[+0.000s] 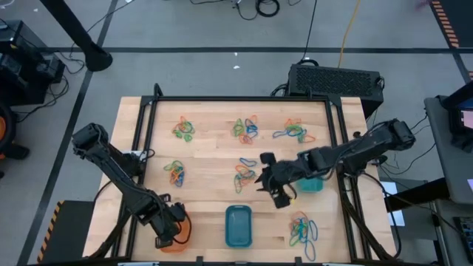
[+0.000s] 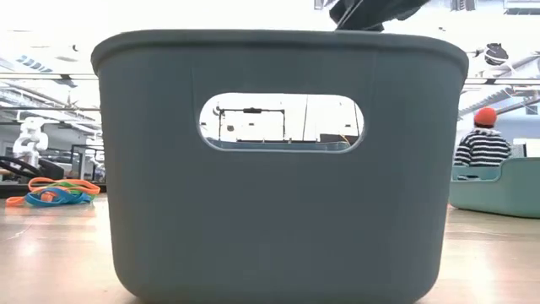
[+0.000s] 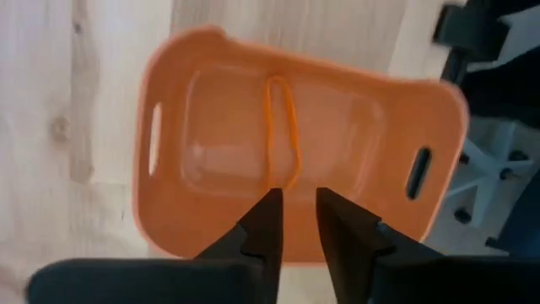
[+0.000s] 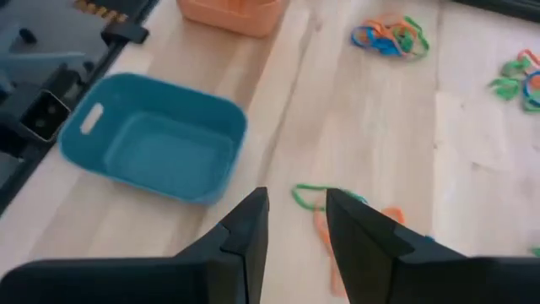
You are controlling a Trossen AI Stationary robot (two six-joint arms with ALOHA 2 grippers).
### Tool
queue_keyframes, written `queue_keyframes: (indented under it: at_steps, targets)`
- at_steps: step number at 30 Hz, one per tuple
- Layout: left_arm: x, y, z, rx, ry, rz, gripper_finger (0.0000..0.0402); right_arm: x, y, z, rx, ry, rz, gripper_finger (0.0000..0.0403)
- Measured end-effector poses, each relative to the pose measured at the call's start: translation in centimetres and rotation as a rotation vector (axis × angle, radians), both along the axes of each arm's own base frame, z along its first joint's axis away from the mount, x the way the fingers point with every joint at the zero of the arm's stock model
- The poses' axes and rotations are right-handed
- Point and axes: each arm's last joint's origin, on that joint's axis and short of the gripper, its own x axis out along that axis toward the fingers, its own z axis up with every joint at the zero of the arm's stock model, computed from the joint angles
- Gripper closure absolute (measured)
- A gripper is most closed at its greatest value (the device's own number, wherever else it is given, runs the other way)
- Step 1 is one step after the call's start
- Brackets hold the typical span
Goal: Sort rubber bands into baskets
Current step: Put the orange rubber band into the orange bin
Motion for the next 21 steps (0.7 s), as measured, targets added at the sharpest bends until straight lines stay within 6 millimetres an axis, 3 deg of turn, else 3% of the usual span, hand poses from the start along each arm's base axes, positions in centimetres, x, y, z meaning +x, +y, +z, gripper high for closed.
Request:
queue_keyframes:
  at_steps: [5,9,12,16,19,21]
  targets:
    - [0.8,0.9,1.4,-0.032,0.036,0.035,0.0269,-0.9,-1.4,0.7,-0.016,0.025,-0.001,0.0289]
    - [1.1,3.3,4.2,0.062,-0.062,0.103,0.0248,-0.8,-1.8,1.0,-0.029,0.004,-0.006,0.0289]
    - [0.5,6.3,6.3,0.206,-0.191,0.160,0.0248,-0.4,-2.1,1.0,-0.014,-0.024,-0.031,0.0289]
    - [-1.5,11.4,8.5,0.378,-0.213,0.302,0.0247,0.3,-2.6,1.8,0.078,-0.110,-0.107,0.0289]
    - [-2.5,14.6,8.8,0.413,-0.206,0.375,0.0247,0.8,-2.8,2.5,0.149,-0.181,-0.154,0.0289]
    - [-2.9,16.4,7.9,0.377,-0.170,0.410,0.0247,1.0,-3.0,2.8,0.193,-0.216,-0.182,0.0289]
